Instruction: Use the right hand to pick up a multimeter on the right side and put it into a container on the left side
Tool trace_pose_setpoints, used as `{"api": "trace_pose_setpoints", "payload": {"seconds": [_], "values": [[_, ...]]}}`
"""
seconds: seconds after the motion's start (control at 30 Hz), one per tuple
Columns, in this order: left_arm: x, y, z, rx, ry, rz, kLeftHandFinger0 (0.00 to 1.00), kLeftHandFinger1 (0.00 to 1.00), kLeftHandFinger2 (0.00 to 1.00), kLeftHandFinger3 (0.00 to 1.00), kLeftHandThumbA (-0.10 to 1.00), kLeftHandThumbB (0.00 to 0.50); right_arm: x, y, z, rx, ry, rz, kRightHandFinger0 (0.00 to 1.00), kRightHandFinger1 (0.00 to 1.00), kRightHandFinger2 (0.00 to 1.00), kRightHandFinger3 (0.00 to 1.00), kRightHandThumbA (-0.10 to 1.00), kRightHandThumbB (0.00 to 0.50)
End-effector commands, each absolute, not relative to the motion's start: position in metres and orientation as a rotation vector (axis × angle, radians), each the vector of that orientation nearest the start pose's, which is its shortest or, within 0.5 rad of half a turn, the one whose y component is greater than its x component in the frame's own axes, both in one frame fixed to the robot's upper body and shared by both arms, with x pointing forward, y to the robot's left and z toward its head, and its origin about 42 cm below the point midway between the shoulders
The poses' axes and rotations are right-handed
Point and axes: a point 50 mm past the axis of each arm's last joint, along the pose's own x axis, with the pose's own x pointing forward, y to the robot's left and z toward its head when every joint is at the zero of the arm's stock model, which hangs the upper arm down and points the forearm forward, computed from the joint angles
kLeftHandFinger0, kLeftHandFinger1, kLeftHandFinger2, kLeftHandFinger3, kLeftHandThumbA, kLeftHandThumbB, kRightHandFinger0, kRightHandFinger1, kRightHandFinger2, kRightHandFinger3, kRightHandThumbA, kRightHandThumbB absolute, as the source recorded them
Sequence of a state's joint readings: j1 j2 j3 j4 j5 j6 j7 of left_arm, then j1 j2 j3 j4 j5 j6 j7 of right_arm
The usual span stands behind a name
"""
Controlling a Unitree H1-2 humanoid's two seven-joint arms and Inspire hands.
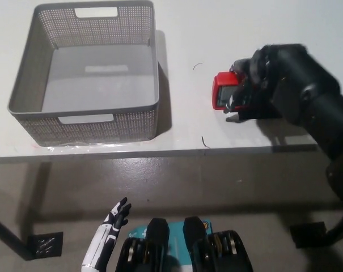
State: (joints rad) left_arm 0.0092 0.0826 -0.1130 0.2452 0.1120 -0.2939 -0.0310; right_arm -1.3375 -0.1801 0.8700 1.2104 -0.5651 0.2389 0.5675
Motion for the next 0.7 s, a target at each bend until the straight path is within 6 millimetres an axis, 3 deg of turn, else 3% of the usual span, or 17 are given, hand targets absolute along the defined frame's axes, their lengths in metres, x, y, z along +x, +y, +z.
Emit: {"api": "trace_pose_setpoints", "payload": {"seconds": [0.0,0.27,0.3,0.33,0.37,0.4,0.43,0.47,0.5,0.53,0.57,0.63,0.67], "values": [[0.279,0.205,0.059,0.188,-0.116,-0.193,1.0,1.0,1.0,1.0,1.0,0.382,0.586,-0.121,0.321,-1.863,0.374,0.586,1.0,1.0,1.0,1.0,0.9,0.5],[0.28,0.204,0.06,0.185,-0.124,-0.201,1.0,1.0,1.0,1.0,1.0,0.411,0.577,-0.139,0.264,-1.931,0.414,0.611,1.0,1.0,1.0,1.0,0.67,0.5],[0.28,0.203,0.061,0.187,-0.129,-0.202,1.0,1.0,1.0,1.0,1.0,0.406,0.575,-0.145,0.255,-1.906,0.41,0.586,1.0,1.0,1.0,1.0,0.56,0.472],[0.281,0.203,0.061,0.179,-0.132,-0.201,1.0,1.0,1.0,1.0,1.0,0.414,0.575,-0.151,0.249,-1.906,0.388,0.549,1.0,1.0,1.0,1.0,0.37,0.465],[0.282,0.203,0.062,0.173,-0.134,-0.201,1.0,1.0,1.0,1.0,1.0,0.415,0.575,-0.154,0.246,-1.919,0.374,0.525,1.0,1.0,1.0,1.0,0.35,0.466],[0.283,0.203,0.063,0.174,-0.137,-0.201,1.0,1.0,1.0,1.0,1.0,0.413,0.574,-0.157,0.242,-1.96,0.338,0.487,1.0,1.0,1.0,1.0,0.21,0.421],[0.284,0.204,0.064,0.177,-0.141,-0.202,1.0,1.0,1.0,1.0,1.0,0.412,0.575,-0.158,0.242,-1.975,0.321,0.47,1.0,1.0,1.0,1.0,0.2,0.417],[0.286,0.205,0.066,0.186,-0.147,-0.207,1.0,1.0,1.0,1.0,1.0,0.41,0.574,-0.165,0.236,-2.051,0.214,0.396,0.37,0.45,0.7,1.0,0.04,0.326],[0.287,0.206,0.067,0.183,-0.149,-0.209,1.0,1.0,1.0,1.0,1.0,0.415,0.574,-0.17,0.235,-2.035,0.173,0.375,0.25,0.35,0.59,1.0,0.01,0.299],[0.288,0.206,0.067,0.182,-0.15,-0.209,1.0,1.0,1.0,1.0,1.0,0.418,0.575,-0.174,0.236,-2.011,0.154,0.365,0.17,0.35,0.6,0.99,-0.04,0.279],[0.291,0.207,0.068,0.182,-0.154,-0.209,1.0,1.0,1.0,1.0,1.0,0.42,0.577,-0.179,0.239,-1.935,0.159,0.354,0.26,0.44,0.63,0.93,-0.09,0.253],[0.292,0.207,0.068,0.183,-0.155,-0.21,1.0,1.0,1.0,1.0,1.0,0.419,0.578,-0.189,0.243,-1.743,0.211,0.341,0.2,0.37,0.56,0.91,-0.1,0.214],[0.292,0.206,0.067,0.185,-0.154,-0.211,1.0,1.0,1.0,1.0,1.0,0.42,0.58,-0.196,0.248,-1.637,0.235,0.334,0.18,0.34,0.48,0.73,-0.1,0.189]]}}
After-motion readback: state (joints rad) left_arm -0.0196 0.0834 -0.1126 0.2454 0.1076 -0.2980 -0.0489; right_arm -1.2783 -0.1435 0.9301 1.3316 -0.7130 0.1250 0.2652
